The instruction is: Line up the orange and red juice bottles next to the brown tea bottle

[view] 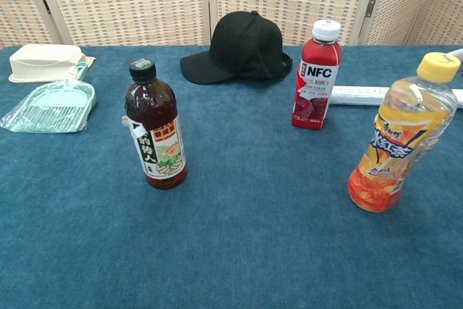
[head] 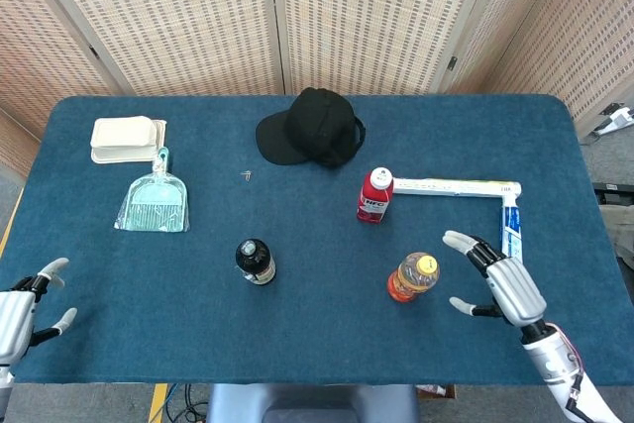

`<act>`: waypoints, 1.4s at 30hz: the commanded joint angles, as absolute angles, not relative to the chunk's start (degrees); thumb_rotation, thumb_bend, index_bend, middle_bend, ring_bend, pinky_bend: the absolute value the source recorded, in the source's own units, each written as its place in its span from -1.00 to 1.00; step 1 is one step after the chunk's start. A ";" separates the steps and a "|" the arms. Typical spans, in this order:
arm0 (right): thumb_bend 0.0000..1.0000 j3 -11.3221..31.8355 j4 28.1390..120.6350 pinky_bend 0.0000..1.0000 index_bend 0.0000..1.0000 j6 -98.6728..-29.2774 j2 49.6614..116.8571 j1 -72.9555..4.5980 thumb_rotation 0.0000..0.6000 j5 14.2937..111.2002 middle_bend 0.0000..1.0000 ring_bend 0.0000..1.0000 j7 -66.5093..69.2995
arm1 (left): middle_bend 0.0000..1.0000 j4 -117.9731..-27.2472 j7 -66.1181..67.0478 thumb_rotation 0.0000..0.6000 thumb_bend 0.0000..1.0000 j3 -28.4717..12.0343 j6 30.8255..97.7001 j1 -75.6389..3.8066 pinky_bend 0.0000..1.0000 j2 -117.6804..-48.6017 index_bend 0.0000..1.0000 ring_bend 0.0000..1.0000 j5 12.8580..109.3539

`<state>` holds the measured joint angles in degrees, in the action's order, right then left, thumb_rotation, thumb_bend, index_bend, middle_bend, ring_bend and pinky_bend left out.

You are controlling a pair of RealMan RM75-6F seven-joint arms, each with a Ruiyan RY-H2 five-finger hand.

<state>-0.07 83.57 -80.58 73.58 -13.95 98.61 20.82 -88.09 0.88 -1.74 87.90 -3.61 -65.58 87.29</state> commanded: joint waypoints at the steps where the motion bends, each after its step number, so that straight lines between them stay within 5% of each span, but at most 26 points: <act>1: -0.75 -0.20 83.44 -0.25 -0.66 -79.53 74.42 -14.89 1.00 98.58 -0.68 -0.71 21.67 | -0.34 -88.10 0.73 1.00 -0.59 -1.83 87.98 -3.57 0.11 -65.53 -0.34 -0.31 87.24; 21: -0.75 0.31 81.89 -0.21 -0.65 -72.59 79.39 -21.47 1.00 96.37 -0.48 -0.64 30.07 | -0.34 -88.30 -0.33 1.00 -0.59 -2.10 87.53 -3.46 0.11 -64.77 -0.34 -0.31 86.49; 33: -0.75 0.84 80.35 0.26 -0.06 -72.01 81.98 -23.33 1.00 95.33 0.01 -0.13 31.49 | -0.34 -88.60 -0.54 1.00 -0.59 -2.18 87.62 -3.32 0.11 -64.44 -0.34 -0.31 86.40; 42: -0.67 1.71 81.10 0.32 0.01 -72.91 83.30 -25.06 1.00 96.14 0.07 -0.07 30.76 | -0.34 -88.77 -0.44 1.00 -0.59 -2.35 87.81 -3.20 0.11 -64.23 -0.34 -0.31 86.23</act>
<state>1.57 80.92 -73.04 83.23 -24.87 96.15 30.92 -88.75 -0.44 -2.34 87.80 -3.22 -64.24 86.24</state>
